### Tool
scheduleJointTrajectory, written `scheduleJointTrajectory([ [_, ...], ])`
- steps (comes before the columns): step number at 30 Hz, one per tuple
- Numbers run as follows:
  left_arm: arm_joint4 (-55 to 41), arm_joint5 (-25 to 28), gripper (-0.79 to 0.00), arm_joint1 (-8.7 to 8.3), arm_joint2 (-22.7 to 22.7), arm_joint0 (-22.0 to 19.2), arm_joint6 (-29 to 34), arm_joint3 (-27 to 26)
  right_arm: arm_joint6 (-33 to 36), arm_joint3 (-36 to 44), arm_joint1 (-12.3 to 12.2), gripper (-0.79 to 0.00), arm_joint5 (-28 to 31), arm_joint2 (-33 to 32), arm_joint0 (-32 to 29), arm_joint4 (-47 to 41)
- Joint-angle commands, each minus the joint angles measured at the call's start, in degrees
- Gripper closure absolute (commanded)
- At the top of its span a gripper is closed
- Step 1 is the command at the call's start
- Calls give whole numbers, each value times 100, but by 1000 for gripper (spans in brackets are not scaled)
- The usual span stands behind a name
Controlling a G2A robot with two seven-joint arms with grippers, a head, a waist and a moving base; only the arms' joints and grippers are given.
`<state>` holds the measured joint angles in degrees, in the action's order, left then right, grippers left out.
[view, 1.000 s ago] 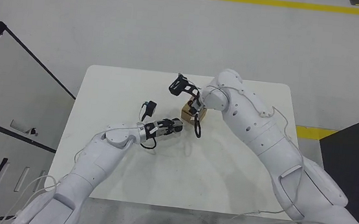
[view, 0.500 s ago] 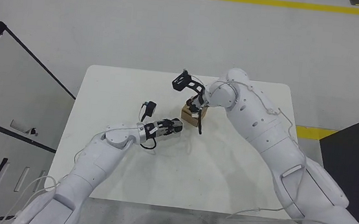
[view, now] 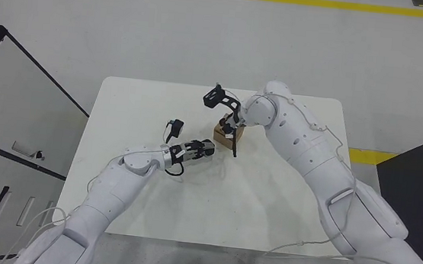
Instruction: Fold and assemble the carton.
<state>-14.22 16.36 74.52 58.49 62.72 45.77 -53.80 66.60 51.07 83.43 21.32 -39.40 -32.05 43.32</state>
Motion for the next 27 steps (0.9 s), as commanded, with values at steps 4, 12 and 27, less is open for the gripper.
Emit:
scheduleJointTrajectory([
  [4,4,2,0,4,-12,-5,1,5,-31,-169,52,0,32,75,50,-28],
  [12,3,4,0,10,-23,-8,-8,9,-65,-341,117,0,65,153,111,-57],
  [27,36,1,-785,1,-13,28,-17,-46,-191,-214,-8,-43,222,-224,83,-342],
])
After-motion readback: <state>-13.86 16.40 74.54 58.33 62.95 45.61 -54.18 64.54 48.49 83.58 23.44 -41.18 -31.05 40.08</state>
